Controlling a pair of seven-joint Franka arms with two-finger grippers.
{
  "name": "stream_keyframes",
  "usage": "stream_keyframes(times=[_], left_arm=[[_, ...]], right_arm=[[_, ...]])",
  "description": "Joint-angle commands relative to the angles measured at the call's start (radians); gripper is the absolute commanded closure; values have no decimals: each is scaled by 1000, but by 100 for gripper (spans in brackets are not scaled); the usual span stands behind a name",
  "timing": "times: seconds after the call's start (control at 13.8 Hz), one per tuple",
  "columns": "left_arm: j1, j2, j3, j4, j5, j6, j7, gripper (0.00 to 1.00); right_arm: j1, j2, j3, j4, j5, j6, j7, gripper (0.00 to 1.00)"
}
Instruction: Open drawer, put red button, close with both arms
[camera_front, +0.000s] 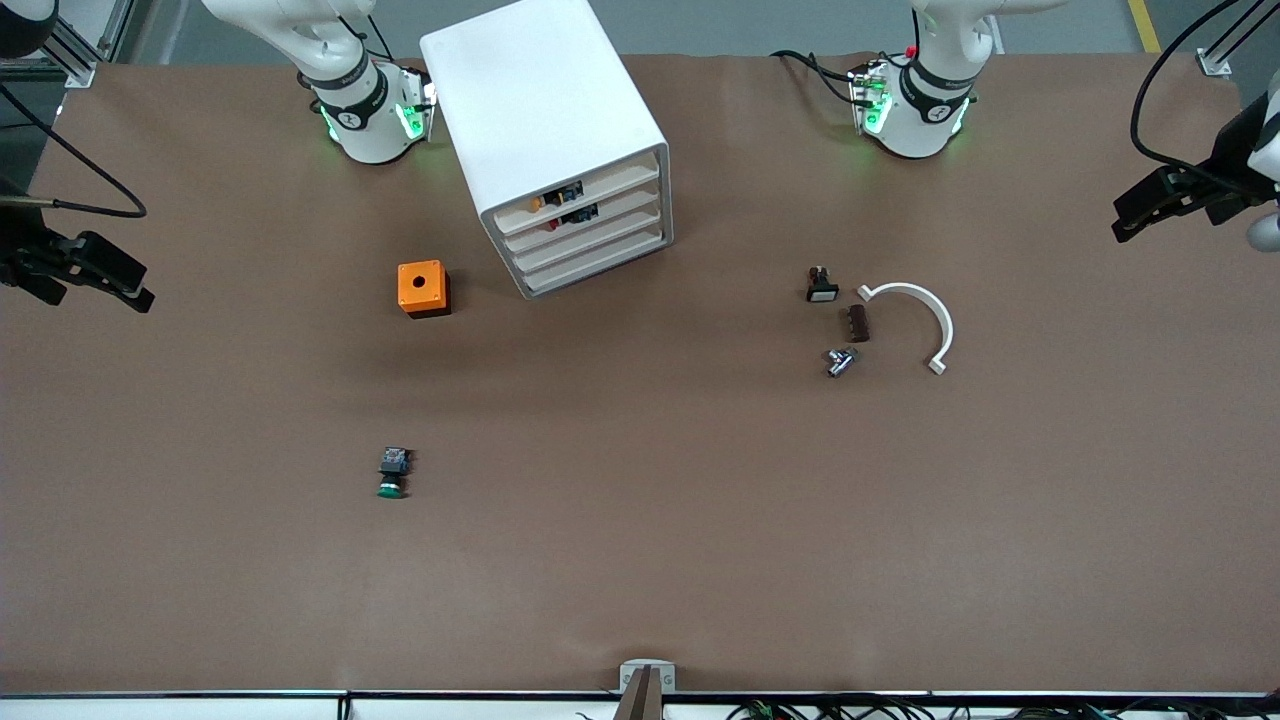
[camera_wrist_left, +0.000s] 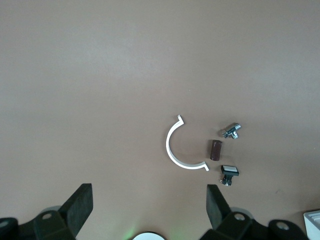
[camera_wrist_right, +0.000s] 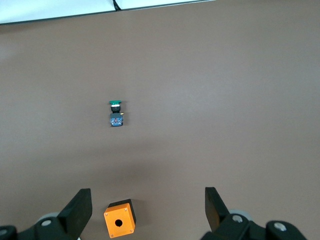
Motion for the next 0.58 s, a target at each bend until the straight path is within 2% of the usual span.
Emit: stream_keyframes(times=[0.0,0.22,0.51], left_arm=[[-6,-27,-10,-27,-12,1,20,0],[-3,-32,-44,-52,-12,1,6,0],[0,-3,-41,-3,-10,1,14,0]], right_arm=[[-11,-12,14,-12,-11,6,13,0],[-11,-12,12,-12,-11,6,13,0],[-13,-12,12,-12,-19,9,13,0]])
